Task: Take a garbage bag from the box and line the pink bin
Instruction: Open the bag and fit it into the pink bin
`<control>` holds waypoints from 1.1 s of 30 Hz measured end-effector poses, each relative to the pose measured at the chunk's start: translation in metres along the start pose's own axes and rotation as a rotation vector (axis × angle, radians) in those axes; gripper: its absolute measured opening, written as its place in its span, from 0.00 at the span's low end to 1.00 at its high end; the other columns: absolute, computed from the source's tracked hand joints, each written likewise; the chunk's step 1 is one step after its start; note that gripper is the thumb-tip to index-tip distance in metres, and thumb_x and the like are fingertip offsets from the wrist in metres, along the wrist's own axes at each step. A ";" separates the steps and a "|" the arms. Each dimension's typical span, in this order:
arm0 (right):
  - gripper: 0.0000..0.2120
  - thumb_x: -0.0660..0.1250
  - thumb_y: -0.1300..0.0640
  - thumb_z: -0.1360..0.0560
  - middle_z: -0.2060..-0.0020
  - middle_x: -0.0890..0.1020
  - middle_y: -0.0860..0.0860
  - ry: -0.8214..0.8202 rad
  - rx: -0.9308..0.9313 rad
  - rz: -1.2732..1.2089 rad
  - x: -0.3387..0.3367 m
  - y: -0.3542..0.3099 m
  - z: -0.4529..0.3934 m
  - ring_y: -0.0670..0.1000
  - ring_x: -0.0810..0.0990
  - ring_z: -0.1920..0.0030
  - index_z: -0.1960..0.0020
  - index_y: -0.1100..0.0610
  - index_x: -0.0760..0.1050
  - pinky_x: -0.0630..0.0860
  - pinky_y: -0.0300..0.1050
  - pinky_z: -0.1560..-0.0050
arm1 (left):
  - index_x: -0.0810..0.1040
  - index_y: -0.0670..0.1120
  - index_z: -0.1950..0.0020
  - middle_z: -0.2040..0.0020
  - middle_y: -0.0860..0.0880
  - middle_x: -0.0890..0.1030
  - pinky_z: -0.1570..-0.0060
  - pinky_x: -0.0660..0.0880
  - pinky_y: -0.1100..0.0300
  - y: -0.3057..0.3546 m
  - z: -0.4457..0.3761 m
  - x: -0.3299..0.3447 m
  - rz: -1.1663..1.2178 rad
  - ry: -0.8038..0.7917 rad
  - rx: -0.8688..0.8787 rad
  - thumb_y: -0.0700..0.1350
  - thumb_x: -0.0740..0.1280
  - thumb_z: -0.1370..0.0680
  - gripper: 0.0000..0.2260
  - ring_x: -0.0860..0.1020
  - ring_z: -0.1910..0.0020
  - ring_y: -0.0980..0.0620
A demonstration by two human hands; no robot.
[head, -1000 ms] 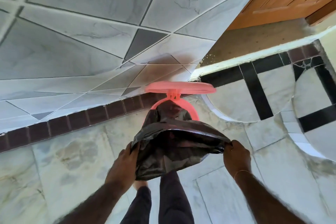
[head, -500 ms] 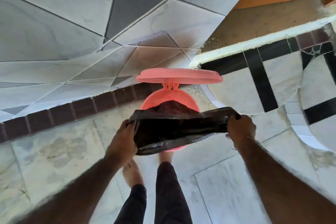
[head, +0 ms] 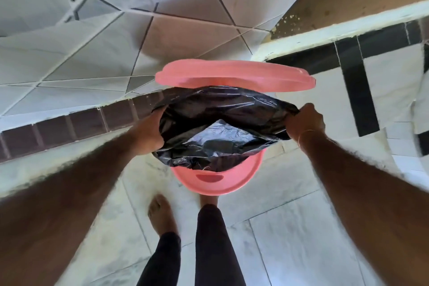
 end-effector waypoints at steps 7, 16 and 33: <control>0.22 0.67 0.64 0.31 0.45 0.75 0.63 0.330 -0.329 -0.036 0.013 0.006 0.026 0.66 0.73 0.45 0.38 0.59 0.69 0.69 0.58 0.44 | 0.55 0.53 0.23 0.41 0.40 0.70 0.49 0.78 0.43 -0.004 0.017 0.029 -0.164 -0.091 0.001 0.36 0.65 0.33 0.40 0.77 0.47 0.35; 0.40 0.74 0.49 0.31 0.26 0.62 0.57 -0.119 -0.578 0.050 0.086 -0.047 0.051 0.61 0.61 0.27 0.25 0.52 0.59 0.65 0.58 0.29 | 0.70 0.48 0.31 0.24 0.40 0.61 0.41 0.64 0.38 0.010 0.047 0.021 -0.756 0.311 0.162 0.37 0.71 0.35 0.33 0.63 0.29 0.35; 0.52 0.78 0.53 0.35 0.24 0.58 0.54 -0.235 -0.535 -0.017 0.109 -0.020 0.045 0.59 0.61 0.25 0.22 0.47 0.48 0.65 0.57 0.28 | 0.72 0.45 0.39 0.50 0.43 0.74 0.59 0.77 0.45 -0.008 0.060 0.045 -0.298 0.175 -0.137 0.34 0.60 0.29 0.19 0.78 0.55 0.37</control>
Point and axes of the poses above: each hand's wrist, its own z-axis away from the middle knuckle, its own x-axis out of the palm, y = z × x, the point moved 6 cm from there along -z, towards the middle knuckle
